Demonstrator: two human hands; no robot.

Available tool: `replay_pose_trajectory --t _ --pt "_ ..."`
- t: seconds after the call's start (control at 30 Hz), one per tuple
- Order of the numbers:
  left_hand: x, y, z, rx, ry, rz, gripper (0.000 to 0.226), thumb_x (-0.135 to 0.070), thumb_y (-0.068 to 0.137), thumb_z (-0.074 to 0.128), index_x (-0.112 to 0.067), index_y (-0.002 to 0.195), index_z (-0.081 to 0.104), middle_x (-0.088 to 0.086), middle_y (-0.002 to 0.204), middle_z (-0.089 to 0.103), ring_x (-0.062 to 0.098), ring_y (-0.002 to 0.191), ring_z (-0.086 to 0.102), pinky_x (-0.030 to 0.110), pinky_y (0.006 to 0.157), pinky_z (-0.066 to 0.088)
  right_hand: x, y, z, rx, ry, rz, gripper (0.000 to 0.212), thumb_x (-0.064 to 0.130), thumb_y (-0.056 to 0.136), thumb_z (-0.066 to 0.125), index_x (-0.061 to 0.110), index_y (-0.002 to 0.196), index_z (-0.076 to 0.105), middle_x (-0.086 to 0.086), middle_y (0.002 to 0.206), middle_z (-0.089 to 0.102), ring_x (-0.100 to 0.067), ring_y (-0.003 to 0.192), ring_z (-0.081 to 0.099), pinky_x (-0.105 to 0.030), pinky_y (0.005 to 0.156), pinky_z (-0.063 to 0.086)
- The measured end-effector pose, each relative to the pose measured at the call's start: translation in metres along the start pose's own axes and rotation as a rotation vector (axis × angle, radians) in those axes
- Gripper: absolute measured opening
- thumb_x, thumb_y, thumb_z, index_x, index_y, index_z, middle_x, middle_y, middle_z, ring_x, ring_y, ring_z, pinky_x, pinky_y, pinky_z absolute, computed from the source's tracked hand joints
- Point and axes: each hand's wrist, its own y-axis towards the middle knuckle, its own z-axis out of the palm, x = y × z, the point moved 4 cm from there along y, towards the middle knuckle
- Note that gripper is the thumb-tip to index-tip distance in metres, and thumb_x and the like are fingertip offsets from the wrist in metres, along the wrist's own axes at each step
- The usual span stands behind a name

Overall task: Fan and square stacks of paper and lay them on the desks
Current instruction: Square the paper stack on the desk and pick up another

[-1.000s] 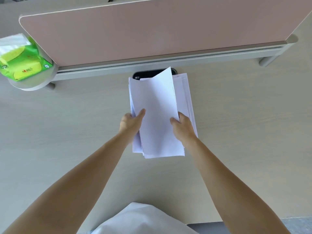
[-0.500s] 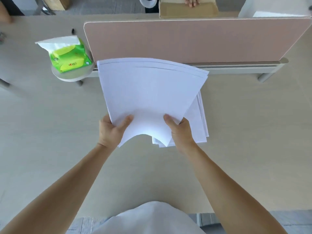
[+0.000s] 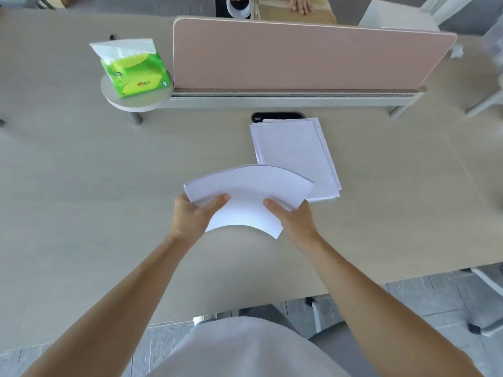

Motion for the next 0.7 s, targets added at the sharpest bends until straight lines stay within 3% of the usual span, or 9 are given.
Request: replay_pose_trajectory --t 0.07,0.1,0.17,0.23,0.3,0.47,0.57,0.63,0.7 --pt "0.007 -0.005 -0.01 0.032 0.091 -0.059 0.019 -0.014 0.08 0.081 -0.031 0.078 0.073 -0.021 0.072 0.073 -0.001 0.07 0.068 0.026 0.068 0.054 -0.001 -0.011 0.007 -0.013 -0.016 -0.04 0.008 0.029 0.08 0.082 0.027 0.083 0.075 -0.023 0.102 0.072 -0.045 0.091 0.066 -0.054 0.081 0.055" --pt "0.009 -0.007 -0.015 0.024 0.121 -0.075 0.016 -0.02 0.079 0.082 -0.033 0.073 0.074 -0.019 0.07 0.072 0.001 0.067 0.067 0.032 0.068 0.055 0.0 -0.017 0.011 -0.04 -0.018 -0.062 0.008 0.027 0.083 0.079 0.029 0.077 0.075 -0.026 0.104 0.07 -0.047 0.096 0.062 -0.057 0.085 0.053" --pt "0.005 -0.013 -0.024 -0.022 0.209 -0.003 0.01 -0.038 0.076 0.081 -0.034 0.072 0.073 -0.007 0.068 0.073 0.013 0.065 0.067 0.042 0.066 0.058 0.004 -0.028 0.017 -0.062 -0.015 -0.118 0.017 0.025 0.088 0.075 0.032 0.073 0.075 -0.022 0.098 0.072 -0.043 0.098 0.062 -0.048 0.08 0.055" --pt "-0.009 -0.021 -0.032 -0.04 0.342 0.241 0.028 -0.05 0.073 0.072 -0.022 0.076 0.069 0.014 0.062 0.067 0.03 0.057 0.064 0.047 0.054 0.055 0.011 -0.038 0.022 -0.069 -0.045 -0.162 0.021 0.026 0.089 0.074 0.038 0.072 0.075 -0.017 0.088 0.072 -0.039 0.083 0.065 -0.038 0.073 0.051" --pt "-0.026 -0.027 -0.037 -0.031 0.4 0.354 0.034 -0.05 0.073 0.069 -0.016 0.078 0.066 0.021 0.059 0.064 0.037 0.054 0.062 0.047 0.049 0.052 0.02 -0.047 0.023 -0.074 -0.045 -0.206 0.019 0.027 0.088 0.074 0.035 0.072 0.076 0.0 0.079 0.073 -0.021 0.075 0.067 -0.037 0.072 0.052" --pt "-0.057 -0.037 -0.064 -0.058 0.155 0.167 0.036 -0.028 0.077 0.084 0.001 0.064 0.067 0.008 0.065 0.066 0.012 0.057 0.059 0.033 0.055 0.05 0.056 -0.068 0.027 0.03 -0.048 -0.359 0.012 0.017 0.088 0.075 0.027 0.083 0.073 0.018 0.081 0.076 -0.002 0.081 0.072 -0.024 0.075 0.056" --pt "-0.071 -0.046 -0.083 -0.068 0.009 0.114 0.028 -0.022 0.077 0.085 0.003 0.073 0.071 0.001 0.075 0.072 0.013 0.068 0.067 0.039 0.065 0.057 0.067 -0.075 0.032 0.149 -0.085 -0.426 0.006 0.03 0.089 0.069 0.032 0.091 0.074 0.015 0.092 0.076 -0.008 0.092 0.071 -0.035 0.082 0.057" --pt "-0.075 -0.057 -0.09 -0.093 -0.035 0.096 0.015 -0.019 0.078 0.083 -0.008 0.074 0.074 -0.008 0.076 0.075 0.01 0.071 0.072 0.033 0.065 0.06 0.066 -0.076 0.04 0.202 -0.1 -0.435 0.01 0.035 0.094 0.064 0.034 0.095 0.073 0.013 0.098 0.075 -0.011 0.098 0.07 -0.041 0.09 0.055" --pt "-0.074 -0.071 -0.097 -0.137 -0.077 0.068 0.01 -0.02 0.08 0.081 -0.012 0.078 0.075 -0.007 0.079 0.077 0.011 0.074 0.073 0.029 0.064 0.058 0.064 -0.076 0.051 0.223 -0.095 -0.439 0.011 0.031 0.098 0.061 0.031 0.1 0.072 0.016 0.098 0.075 -0.007 0.1 0.069 -0.039 0.094 0.053"
